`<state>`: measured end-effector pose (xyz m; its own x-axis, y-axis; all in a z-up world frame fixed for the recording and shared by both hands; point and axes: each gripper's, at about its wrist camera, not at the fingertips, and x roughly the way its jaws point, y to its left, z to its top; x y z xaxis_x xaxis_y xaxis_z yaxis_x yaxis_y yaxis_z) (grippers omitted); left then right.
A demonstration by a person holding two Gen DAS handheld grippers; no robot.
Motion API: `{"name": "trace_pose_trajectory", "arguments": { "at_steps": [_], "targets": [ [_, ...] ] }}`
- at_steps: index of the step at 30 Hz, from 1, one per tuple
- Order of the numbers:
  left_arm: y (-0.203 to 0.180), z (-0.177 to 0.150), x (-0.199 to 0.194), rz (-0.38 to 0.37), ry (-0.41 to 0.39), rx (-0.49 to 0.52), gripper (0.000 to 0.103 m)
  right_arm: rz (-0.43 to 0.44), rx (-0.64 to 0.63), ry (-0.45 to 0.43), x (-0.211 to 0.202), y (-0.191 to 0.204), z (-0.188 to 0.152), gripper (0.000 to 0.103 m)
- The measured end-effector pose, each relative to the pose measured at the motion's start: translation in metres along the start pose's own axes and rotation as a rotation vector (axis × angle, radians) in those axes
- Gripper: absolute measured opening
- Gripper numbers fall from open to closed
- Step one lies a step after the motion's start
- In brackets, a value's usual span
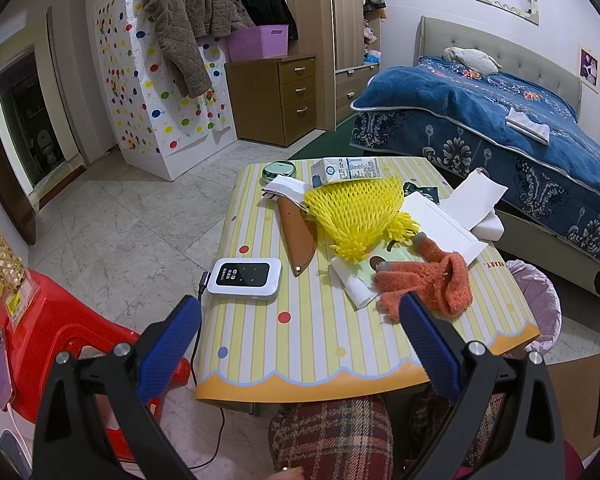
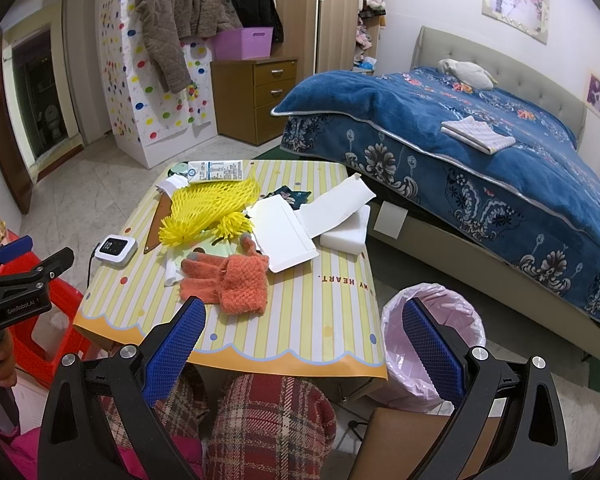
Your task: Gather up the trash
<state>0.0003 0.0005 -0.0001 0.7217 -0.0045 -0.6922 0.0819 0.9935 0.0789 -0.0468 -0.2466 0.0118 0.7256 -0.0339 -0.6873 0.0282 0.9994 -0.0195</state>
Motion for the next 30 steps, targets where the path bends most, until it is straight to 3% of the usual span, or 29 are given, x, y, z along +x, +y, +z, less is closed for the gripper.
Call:
{"name": "trace_pose_trajectory", "arguments": {
  "at_steps": [25, 30],
  "targets": [
    [-0.001, -0.004, 0.004, -0.003, 0.006, -0.004, 0.096, 0.003, -0.002, 0.0, -0.001, -0.002, 0.006, 0.098],
    [0.002, -0.009, 0.018, -0.015, 0.023, -0.026, 0.096, 0.014, -0.026, -0.016, 0.019, 0.0, -0.004, 0.098]
  ]
}}
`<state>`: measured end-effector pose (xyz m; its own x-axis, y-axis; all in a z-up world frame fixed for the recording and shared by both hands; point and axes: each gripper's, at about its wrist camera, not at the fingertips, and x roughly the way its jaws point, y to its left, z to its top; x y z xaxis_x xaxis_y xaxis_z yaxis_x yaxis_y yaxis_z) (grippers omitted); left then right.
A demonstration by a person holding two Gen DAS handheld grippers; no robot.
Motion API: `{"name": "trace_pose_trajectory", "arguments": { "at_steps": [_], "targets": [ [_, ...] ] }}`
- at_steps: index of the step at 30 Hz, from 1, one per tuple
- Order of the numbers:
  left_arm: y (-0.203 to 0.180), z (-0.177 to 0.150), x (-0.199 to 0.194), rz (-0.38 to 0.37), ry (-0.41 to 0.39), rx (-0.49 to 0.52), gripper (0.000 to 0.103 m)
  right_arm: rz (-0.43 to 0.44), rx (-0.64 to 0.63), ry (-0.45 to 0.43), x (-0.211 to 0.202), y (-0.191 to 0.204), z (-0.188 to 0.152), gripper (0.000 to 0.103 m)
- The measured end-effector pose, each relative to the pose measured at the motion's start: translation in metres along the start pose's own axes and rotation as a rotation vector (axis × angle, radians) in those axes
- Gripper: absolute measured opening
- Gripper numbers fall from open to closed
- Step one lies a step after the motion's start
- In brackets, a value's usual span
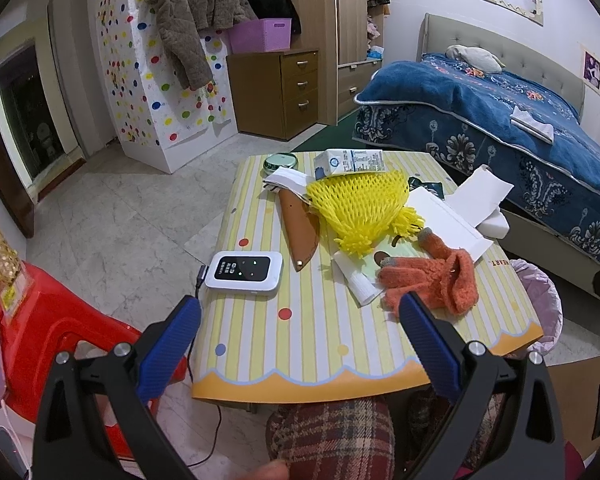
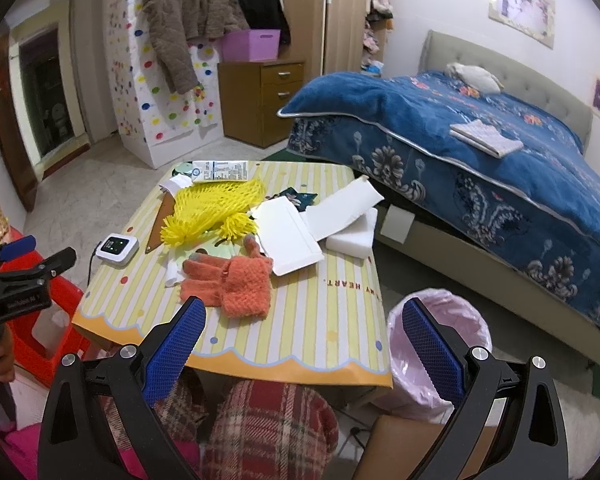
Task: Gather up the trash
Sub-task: 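Grasp the orange knitted glove with the right tool and lift it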
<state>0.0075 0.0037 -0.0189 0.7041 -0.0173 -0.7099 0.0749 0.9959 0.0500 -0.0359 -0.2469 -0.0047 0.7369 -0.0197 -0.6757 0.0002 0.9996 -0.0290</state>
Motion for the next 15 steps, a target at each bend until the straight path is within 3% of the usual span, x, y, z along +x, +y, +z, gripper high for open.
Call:
{"name": "trace_pose_trajectory", "arguments": {
  "at_steps": [6, 9, 12, 15],
  "targets": [
    [0.009, 0.0, 0.019, -0.012, 0.017, -0.01, 0.096, 0.083, -0.001, -0.031, 0.029, 0.001, 0.003, 0.098],
    [0.011, 0.001, 0.029, 0.006, 0.017, -0.007, 0.096, 0.082, -0.048, -0.006, 0.044, 0.01, 0.007, 0.098],
    [0.016, 0.002, 0.043, -0.034, 0.04, -0.002, 0.096, 0.057, -0.098, 0.004, 0.065, 0.027, 0.004, 0.096],
    [0.019, 0.002, 0.052, -0.03, 0.065, -0.013, 0.096, 0.119, -0.104, 0.044, 0.087, 0.033, 0.003, 0.091]
  ]
}}
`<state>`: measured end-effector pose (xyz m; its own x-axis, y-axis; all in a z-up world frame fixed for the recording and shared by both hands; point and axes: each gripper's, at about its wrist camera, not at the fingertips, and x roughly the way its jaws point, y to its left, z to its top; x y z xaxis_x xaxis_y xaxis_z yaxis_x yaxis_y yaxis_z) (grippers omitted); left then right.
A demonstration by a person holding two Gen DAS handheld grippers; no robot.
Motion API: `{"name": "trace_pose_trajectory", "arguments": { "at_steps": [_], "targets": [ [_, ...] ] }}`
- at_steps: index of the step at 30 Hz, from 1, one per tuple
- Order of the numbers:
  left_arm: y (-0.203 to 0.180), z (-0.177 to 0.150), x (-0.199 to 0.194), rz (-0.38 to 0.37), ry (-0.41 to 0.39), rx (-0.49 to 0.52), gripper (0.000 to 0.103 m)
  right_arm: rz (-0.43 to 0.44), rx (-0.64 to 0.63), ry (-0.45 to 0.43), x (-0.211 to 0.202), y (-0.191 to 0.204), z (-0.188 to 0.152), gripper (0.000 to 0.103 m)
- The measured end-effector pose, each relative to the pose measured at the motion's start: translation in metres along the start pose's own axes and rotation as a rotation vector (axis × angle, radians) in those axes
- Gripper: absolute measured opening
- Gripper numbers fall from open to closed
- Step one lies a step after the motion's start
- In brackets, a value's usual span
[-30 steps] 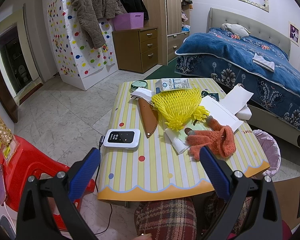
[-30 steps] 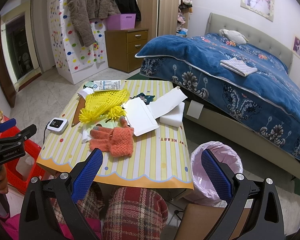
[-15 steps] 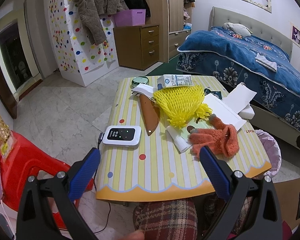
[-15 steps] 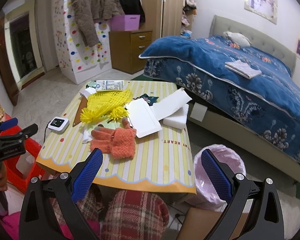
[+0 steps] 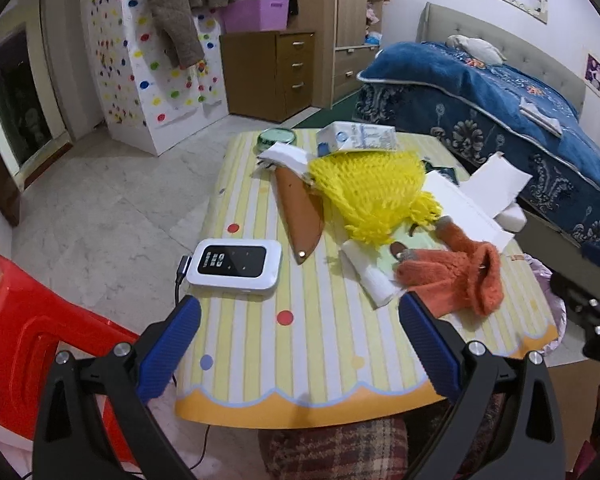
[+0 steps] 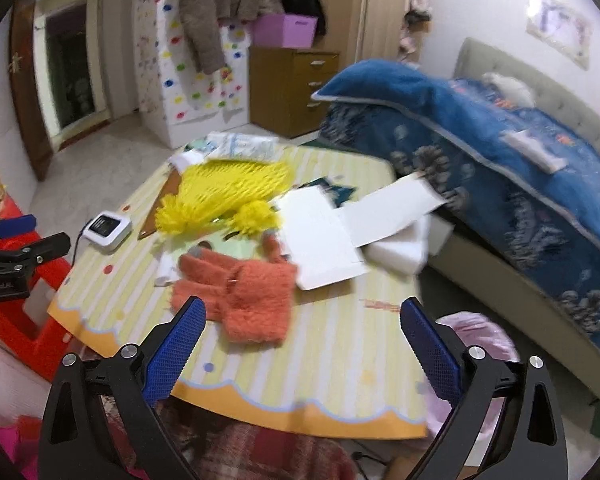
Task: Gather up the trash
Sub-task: 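Grasp the orange knitted glove with the right tool and lift it, then grasp the white milk carton with the left tool while the right tool holds the glove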
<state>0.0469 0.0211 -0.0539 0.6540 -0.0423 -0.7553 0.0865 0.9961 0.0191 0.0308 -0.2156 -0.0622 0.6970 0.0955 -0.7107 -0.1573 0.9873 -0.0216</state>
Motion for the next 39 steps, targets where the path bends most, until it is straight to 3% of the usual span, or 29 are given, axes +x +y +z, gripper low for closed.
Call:
{"name": "trace_pose_trajectory", "arguments": {
  "at_steps": [1, 2, 3, 11, 18, 20, 21, 23, 30, 36, 39],
  "targets": [
    [0.001, 0.0, 0.004, 0.001, 0.012, 0.002, 0.096, 0.022, -0.009, 0.022, 0.009, 0.001, 0.0, 0.088],
    [0.001, 0.0, 0.007, 0.001, 0.018, 0.002, 0.096, 0.032, -0.017, 0.035, 0.016, 0.003, 0.0, 0.065],
    [0.002, 0.0, 0.009, -0.001, 0.02, -0.002, 0.096, 0.035, -0.017, 0.049, 0.022, 0.003, 0.0, 0.058],
    [0.006, 0.002, 0.03, -0.011, 0.05, -0.013, 0.096, 0.158, 0.045, 0.091, 0.06, -0.007, 0.003, 0.058],
    [0.0, 0.001, 0.032, -0.016, 0.056, 0.012, 0.096, 0.227, 0.098, 0.209, 0.103, -0.006, -0.005, 0.062],
    [0.001, 0.0, 0.031, -0.012, 0.059, 0.017, 0.096, 0.226, 0.099, 0.202, 0.101, -0.002, -0.007, 0.058],
    [0.001, 0.0, 0.031, -0.01, 0.059, 0.018, 0.096, 0.232, 0.1, 0.2, 0.098, 0.0, -0.008, 0.051],
    [0.002, -0.001, 0.03, -0.007, 0.058, 0.021, 0.096, 0.248, 0.108, 0.186, 0.089, 0.001, -0.008, 0.04],
    [-0.001, 0.002, 0.02, -0.004, 0.028, 0.039, 0.096, 0.26, 0.066, 0.039, 0.024, 0.005, 0.009, 0.023],
    [-0.01, 0.028, 0.019, -0.025, -0.027, 0.091, 0.096, 0.147, 0.023, -0.125, -0.024, -0.004, 0.047, 0.022],
    [-0.012, 0.052, 0.027, -0.031, -0.067, 0.116, 0.092, 0.105, 0.023, -0.145, -0.022, -0.016, 0.066, 0.022]
  ]
}}
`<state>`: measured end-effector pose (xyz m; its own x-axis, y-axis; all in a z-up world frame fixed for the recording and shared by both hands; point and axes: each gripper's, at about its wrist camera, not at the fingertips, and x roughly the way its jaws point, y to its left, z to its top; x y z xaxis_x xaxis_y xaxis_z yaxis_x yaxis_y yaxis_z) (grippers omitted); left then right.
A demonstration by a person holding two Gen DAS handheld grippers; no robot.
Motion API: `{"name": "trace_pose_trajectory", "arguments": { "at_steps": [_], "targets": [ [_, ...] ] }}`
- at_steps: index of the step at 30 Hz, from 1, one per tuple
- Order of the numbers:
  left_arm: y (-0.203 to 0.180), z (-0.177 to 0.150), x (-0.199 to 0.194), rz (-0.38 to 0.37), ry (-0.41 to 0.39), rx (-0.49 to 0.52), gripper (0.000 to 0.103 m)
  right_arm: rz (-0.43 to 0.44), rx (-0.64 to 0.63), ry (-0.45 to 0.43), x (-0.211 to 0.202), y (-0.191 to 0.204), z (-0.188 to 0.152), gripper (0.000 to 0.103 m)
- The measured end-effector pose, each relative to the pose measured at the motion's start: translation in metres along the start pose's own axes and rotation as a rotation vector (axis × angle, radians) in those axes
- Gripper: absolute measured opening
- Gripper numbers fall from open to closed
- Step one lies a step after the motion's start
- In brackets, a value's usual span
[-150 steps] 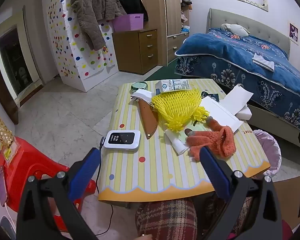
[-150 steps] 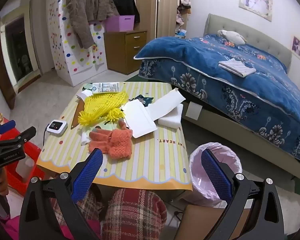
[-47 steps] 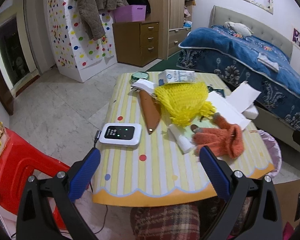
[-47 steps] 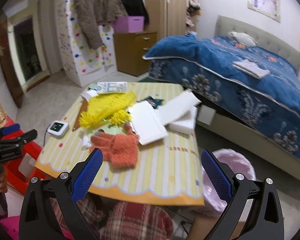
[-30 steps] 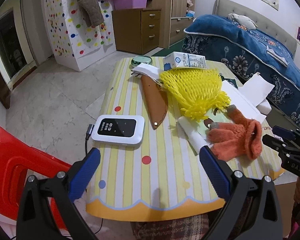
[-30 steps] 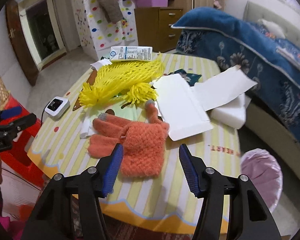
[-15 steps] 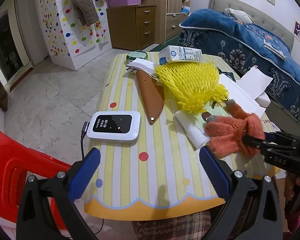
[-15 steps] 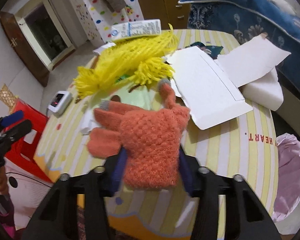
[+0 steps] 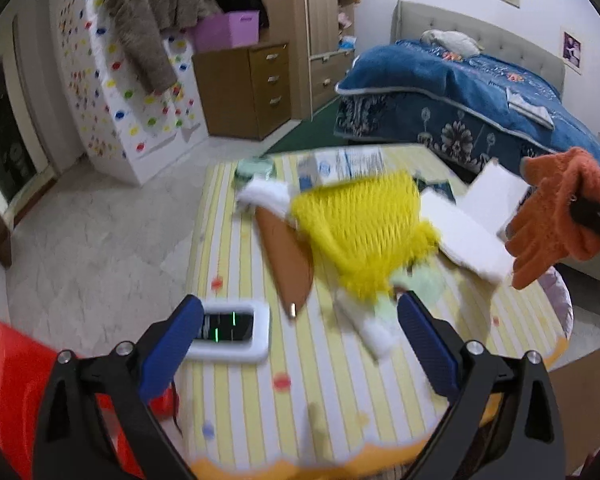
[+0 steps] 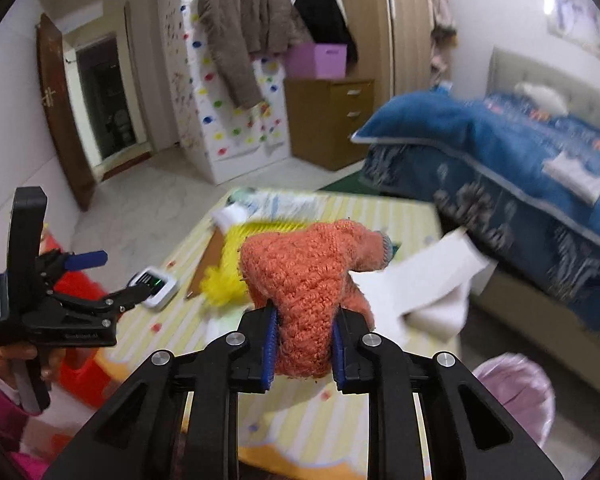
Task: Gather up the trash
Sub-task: 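Grasp the white milk carton with the left tool while the right tool holds the glove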
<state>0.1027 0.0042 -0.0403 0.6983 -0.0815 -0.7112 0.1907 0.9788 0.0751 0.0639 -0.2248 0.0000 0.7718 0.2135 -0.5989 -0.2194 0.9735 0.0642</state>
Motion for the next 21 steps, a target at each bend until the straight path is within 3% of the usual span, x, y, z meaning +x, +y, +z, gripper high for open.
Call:
{"name": "trace_pose_trajectory", "arguments": {
  "at_steps": [1, 3, 7, 9, 10, 11, 12, 21],
  "targets": [
    [0.001, 0.009, 0.006, -0.003, -0.006, 0.004, 0.09, -0.008, 0.002, -0.002, 0.001, -0.003, 0.003, 0.022],
    [0.003, 0.024, 0.018, -0.02, -0.018, 0.006, 0.075, -0.027, -0.001, -0.008, 0.008, -0.007, 0.009, 0.022],
    [0.005, 0.051, 0.046, -0.036, -0.039, 0.023, 0.069, -0.049, -0.003, -0.005, 0.027, -0.011, 0.016, 0.022],
    [0.005, 0.062, 0.063, -0.063, -0.052, 0.024, 0.075, -0.064, -0.014, 0.01, 0.042, -0.012, 0.017, 0.022],
    [0.006, 0.065, 0.069, -0.074, -0.054, 0.022, 0.08, -0.07, -0.018, 0.016, 0.046, -0.011, 0.015, 0.022],
    [0.007, 0.07, 0.08, -0.083, -0.05, 0.015, 0.093, -0.074, -0.02, 0.026, 0.052, -0.011, 0.014, 0.022],
    [0.007, 0.073, 0.087, -0.088, -0.047, 0.008, 0.096, -0.076, -0.02, 0.036, 0.059, -0.012, 0.013, 0.022],
    [0.011, 0.099, 0.161, -0.197, 0.007, 0.028, 0.096, -0.078, -0.023, 0.083, 0.096, -0.012, 0.009, 0.022]
  ]
}}
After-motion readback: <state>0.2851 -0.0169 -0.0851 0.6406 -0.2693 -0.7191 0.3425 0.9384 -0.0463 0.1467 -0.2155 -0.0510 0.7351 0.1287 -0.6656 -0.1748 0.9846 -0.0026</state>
